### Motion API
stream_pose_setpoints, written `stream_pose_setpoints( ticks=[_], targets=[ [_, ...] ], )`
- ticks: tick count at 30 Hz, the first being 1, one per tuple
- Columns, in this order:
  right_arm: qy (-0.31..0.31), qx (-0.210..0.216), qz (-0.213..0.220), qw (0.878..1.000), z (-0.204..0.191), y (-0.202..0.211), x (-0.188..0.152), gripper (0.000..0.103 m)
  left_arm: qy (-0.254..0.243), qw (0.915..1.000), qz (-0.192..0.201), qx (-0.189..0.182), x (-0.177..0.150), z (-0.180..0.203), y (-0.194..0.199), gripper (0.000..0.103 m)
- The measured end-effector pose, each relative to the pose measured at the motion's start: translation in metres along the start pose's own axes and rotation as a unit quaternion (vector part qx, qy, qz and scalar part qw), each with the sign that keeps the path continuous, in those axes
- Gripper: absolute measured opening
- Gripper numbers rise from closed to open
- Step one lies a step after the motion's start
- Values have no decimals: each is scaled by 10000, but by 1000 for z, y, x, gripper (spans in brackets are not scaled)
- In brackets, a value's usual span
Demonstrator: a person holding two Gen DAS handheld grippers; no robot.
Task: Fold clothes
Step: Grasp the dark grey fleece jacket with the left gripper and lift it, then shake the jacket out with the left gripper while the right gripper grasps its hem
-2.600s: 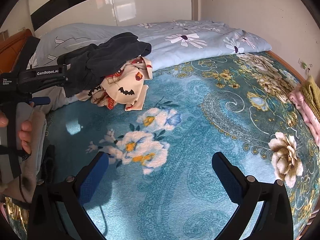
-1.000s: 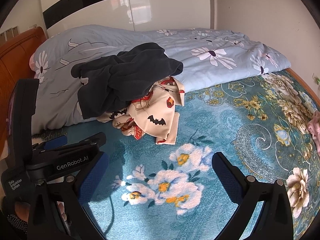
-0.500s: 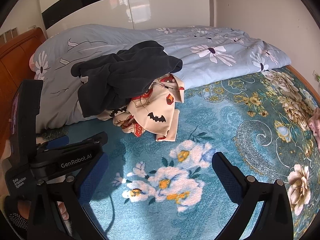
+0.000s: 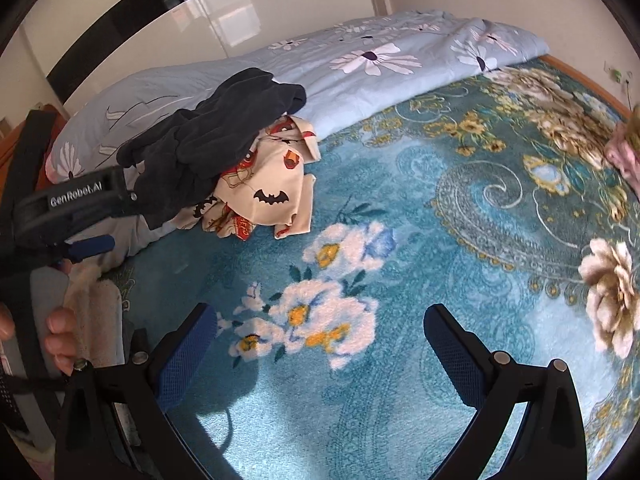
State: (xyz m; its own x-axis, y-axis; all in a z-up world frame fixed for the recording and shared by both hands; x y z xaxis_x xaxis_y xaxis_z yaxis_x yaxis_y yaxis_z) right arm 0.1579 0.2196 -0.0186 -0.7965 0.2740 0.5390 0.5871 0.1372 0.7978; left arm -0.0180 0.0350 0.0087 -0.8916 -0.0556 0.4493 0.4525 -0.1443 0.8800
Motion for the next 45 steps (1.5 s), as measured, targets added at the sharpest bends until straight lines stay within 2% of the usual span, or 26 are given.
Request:
stream_pose_setpoints(
  ticks=[3,4,7,10,14,18,21,22,23,24,25,28,31,34,36,38,41,43,45],
  targets=[
    [-275,68,49,9996,17,11,-8,103,106,9995,280,-101,35,7,12,103],
    [-362,90,56,9993,23,15,-11,103,187,9993,312,-35,47,5,10,103],
    [-691,86,80,9975,45,27,-26,103,418,9961,135,771,74,-17,-21,103],
    [-1088,-5,119,9940,70,38,-44,103,565,9873,-76,1485,90,-41,-57,103],
    [-1613,-127,170,9867,104,54,-68,103,365,9782,-138,2039,93,-52,-93,102],
    [-1965,-294,161,9799,132,66,-93,103,215,9705,308,2383,105,-53,-105,101],
    [-2132,-445,122,9759,150,73,-112,103,88,9692,288,2445,109,-51,-111,88],
    [-2188,-488,109,9745,155,75,-119,103,42,9688,276,2463,111,-51,-113,71],
    [-2250,-509,95,9730,160,77,-124,103,-4,9684,265,2481,112,-50,-115,42],
    [-2321,-528,83,9712,164,78,-128,103,-50,9679,254,2499,114,-50,-117,23],
    [-2393,-540,77,9694,167,80,-132,103,-72,9667,329,2537,115,-48,-113,13],
    [-2493,-503,148,9670,172,85,-133,103,-259,9617,690,2638,120,-35,-91,11],
    [-2405,-433,270,9693,170,91,-129,103,-437,9645,1152,2337,130,-19,-52,10],
    [-2248,-294,262,9736,160,93,-127,103,-594,9678,1706,1756,140,7,6,10],
    [-2196,-222,258,9750,154,95,-128,103,-786,9651,2138,1288,141,30,51,10],
    [-2170,-188,312,9755,151,101,-129,103,-1047,9568,2588,809,138,53,96,9],
    [-2172,-197,493,9747,151,114,-129,103,-1458,9427,3001,69,125,103,162,7],
    [-2181,-222,609,9738,151,124,-129,103,-1742,9295,3225,-408,113,142,205,6],
    [-2180,-247,714,9730,152,133,-130,103,-2020,9128,3437,-883,100,181,249,6]
  ],
)
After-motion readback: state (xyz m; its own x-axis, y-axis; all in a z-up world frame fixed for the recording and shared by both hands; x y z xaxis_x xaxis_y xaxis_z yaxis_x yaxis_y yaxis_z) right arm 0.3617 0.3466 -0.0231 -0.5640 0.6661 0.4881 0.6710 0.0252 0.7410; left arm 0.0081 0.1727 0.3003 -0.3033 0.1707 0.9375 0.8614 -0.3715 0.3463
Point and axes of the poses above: each gripper's, at about its wrist camera, not at the fingertips, and y roughly against the way its jaws point, z to its right, x to its top, the point moved 3 cm from there along -y, roughly the way its jaws point, and after that the axes turned 2 degrees about y, right-handed, at the moved point
